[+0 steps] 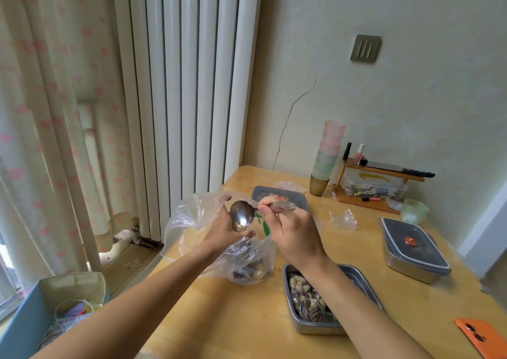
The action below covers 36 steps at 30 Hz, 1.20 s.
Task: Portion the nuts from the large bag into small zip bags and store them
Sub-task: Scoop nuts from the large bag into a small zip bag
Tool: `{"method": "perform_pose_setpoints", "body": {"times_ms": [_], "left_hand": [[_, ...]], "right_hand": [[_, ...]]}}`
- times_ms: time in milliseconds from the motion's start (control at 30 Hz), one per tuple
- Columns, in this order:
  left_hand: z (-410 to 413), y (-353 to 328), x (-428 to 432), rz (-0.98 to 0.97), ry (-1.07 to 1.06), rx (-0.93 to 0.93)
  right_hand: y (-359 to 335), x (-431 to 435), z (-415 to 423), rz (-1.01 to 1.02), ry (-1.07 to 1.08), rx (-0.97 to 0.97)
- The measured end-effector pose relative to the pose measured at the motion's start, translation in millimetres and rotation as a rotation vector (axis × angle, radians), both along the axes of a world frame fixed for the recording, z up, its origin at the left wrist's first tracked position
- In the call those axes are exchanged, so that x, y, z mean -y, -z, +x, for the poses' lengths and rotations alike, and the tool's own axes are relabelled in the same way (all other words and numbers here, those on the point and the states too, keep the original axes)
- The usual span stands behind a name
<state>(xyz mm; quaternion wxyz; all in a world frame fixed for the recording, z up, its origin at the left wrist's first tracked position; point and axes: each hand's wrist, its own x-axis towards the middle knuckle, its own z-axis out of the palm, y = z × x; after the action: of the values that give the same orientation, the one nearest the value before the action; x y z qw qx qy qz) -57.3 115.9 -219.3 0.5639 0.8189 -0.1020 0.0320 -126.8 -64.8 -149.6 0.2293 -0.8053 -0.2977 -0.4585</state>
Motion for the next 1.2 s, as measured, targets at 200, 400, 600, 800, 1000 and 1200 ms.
{"method": "perform_pose_setpoints", "body": {"times_ms": [200, 400, 600, 800, 1000, 1200], "left_hand": [[-5.9, -1.7, -0.7, -0.007, 0.027, -0.022], [-0.4, 9.4, -3.4, 0.002, -0.018, -0.103], [-7.9, 6.4, -4.4, 0.023, -0.119, -0.149], [-14.2, 3.2, -11.7, 0.074, -0.048, -0.006], [-15.4, 7.4, -10.3, 0.0, 0.02, 0.107], [-12.1, 4.8, -8.4, -0.025, 0.099, 0.089]], "right_hand": [[0.2, -1.1, 0.3, 0.006, -0.038, -0.039], [2.5, -0.9, -0.4, 0.063, 0.021, -0.034], [0.6, -0.5, -2.5, 0.156, 0.288, -0.104], [6.4, 5.1, 5.6, 0.718, 0.181, -0.931], [26.7, 19.5, 22.6, 0.893, -0.001, -1.435], [28.6, 9.0, 16.2, 0.605, 0.063, -1.292]]}}
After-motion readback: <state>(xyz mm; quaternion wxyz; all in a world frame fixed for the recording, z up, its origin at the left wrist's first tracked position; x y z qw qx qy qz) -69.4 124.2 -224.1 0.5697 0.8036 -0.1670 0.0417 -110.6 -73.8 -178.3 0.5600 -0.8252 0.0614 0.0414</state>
